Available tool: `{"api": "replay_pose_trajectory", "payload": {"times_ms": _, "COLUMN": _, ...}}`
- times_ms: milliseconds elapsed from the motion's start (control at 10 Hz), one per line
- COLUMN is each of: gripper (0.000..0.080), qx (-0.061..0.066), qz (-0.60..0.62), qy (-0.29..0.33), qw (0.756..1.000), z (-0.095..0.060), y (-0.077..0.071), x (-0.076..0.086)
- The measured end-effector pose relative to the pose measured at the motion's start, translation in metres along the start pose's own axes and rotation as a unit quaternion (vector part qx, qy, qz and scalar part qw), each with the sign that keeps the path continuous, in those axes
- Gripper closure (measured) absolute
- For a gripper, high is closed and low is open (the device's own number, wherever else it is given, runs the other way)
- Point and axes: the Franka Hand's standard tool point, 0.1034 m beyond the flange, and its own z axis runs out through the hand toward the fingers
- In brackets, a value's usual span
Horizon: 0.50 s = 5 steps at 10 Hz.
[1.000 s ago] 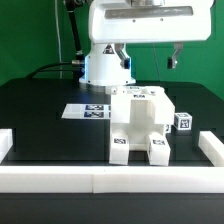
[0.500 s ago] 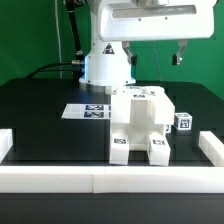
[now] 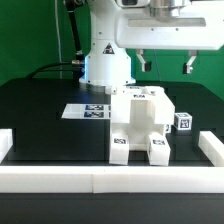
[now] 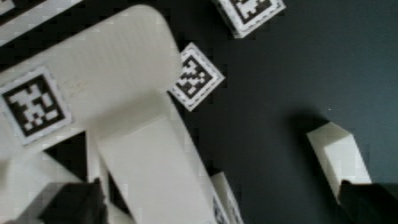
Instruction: Assemble chair
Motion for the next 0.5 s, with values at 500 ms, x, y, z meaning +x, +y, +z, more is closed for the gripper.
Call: {"api": "replay_pose_trajectory", "payload": {"times_ms": 500, "gripper": 0.0150, "qx": -0.014, "qz": 0.005, "qy": -0.003, "qw": 1.000, "z": 0.022, "y": -0.031, "x": -0.005}}
